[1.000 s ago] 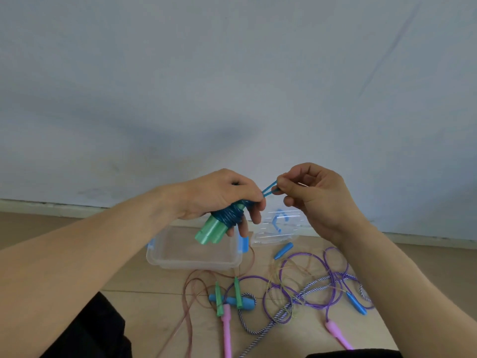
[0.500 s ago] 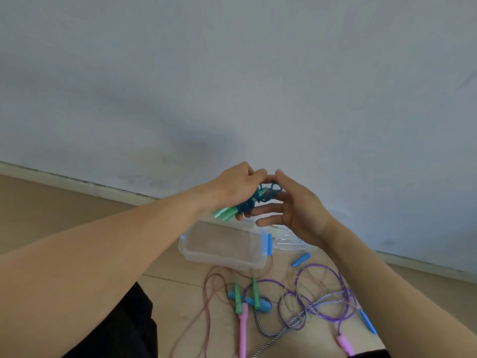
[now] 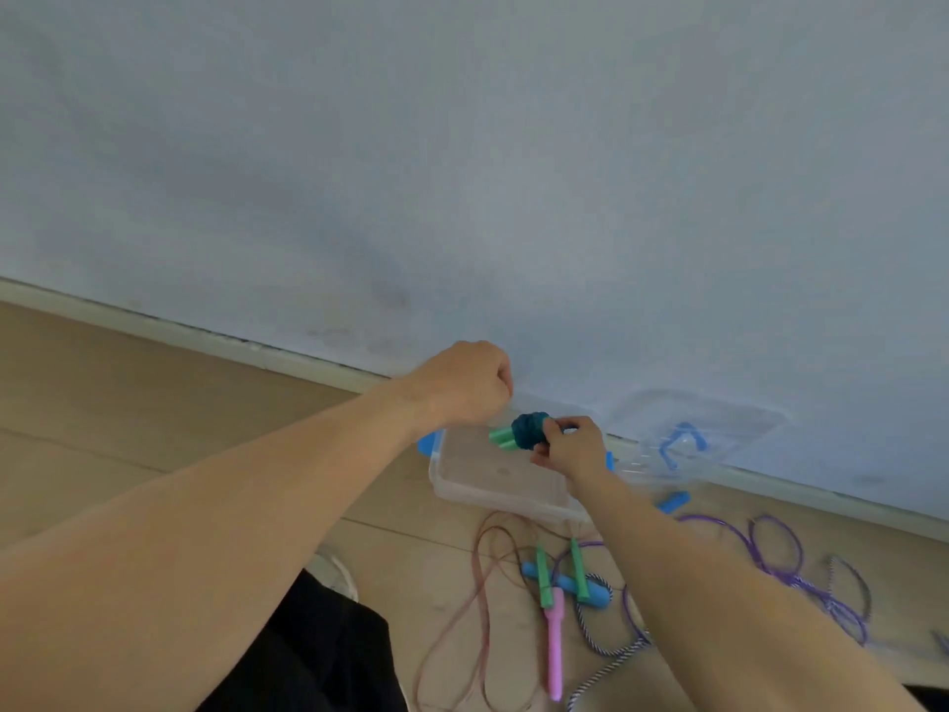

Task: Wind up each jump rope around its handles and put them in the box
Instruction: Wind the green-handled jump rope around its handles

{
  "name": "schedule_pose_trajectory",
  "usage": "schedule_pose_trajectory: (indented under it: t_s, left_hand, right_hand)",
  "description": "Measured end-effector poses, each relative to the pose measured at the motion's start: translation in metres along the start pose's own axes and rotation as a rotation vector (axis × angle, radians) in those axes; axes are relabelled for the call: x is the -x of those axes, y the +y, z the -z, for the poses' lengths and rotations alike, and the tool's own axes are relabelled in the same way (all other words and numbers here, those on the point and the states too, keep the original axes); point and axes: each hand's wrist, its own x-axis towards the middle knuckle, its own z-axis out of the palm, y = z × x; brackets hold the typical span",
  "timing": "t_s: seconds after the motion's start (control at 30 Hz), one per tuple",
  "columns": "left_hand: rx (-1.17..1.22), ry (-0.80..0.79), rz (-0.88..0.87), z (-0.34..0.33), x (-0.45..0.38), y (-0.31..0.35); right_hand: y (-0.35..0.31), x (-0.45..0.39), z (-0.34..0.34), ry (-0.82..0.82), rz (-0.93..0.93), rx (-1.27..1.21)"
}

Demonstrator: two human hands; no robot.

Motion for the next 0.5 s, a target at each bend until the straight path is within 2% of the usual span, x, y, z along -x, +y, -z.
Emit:
schedule_pose_trajectory:
  t_s: [0.07, 0.17, 0.3, 0.4, 0.5]
  left_hand:
    - [-0.075, -0.004, 0.013, -0.001, 0.000, -0.010]
    - [-0.113, -0.006, 0.040, 0.002, -0.003, -0.019]
    - [-0.148, -0.021, 0.017, 0.002, -0.007, -0.016]
    - [-0.162, -0.063, -0.023, -0.003, -0.010, -0.007]
    - [-0.191, -0.095, -0.054, -0.013, -0.014, 0.008]
  right_hand:
    - [0.017, -0.006, -0.018, -0.017, -0.079, -0.062]
    - [0.030, -0.006, -0.038, -0.149, -0.169, -0.009]
    - [0.028, -0.009, -0.040, -0.279, -0.206, -0.012]
    - [0.031, -0.018, -0.018, -0.149, -0.116, 0.124]
    - [0.047, -0.019, 0.020, 0.037, -0.055, 0.121]
